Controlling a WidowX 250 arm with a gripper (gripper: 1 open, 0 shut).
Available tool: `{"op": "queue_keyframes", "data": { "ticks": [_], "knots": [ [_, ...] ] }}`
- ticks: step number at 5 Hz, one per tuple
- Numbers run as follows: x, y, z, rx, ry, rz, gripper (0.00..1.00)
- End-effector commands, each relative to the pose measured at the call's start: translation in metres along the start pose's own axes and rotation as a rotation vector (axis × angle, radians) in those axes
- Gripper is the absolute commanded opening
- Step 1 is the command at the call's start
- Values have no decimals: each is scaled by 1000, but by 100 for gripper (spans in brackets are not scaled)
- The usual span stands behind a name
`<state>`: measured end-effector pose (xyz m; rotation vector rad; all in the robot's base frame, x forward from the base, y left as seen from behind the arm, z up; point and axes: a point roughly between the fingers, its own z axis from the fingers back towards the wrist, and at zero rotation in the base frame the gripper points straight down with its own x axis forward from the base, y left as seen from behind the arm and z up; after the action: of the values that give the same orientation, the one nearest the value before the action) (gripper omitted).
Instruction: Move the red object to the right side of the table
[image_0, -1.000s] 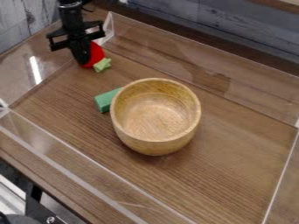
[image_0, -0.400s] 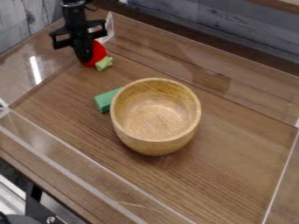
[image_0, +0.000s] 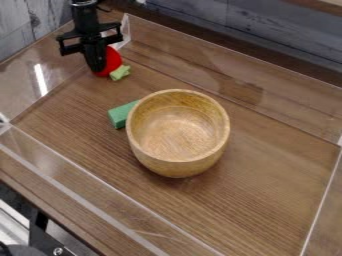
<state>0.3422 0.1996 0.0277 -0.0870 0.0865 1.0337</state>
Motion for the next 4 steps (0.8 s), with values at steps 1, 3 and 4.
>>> {"op": "queue_keyframes", "data": {
  "ticks": [1,3,4],
  "knots": [
    [-8,-13,38,-45,-27,-52,0],
    [-22,-21,78,-85,5,-119,0],
    [-36,-28,106,-116,32,-169,0]
  ]
}}
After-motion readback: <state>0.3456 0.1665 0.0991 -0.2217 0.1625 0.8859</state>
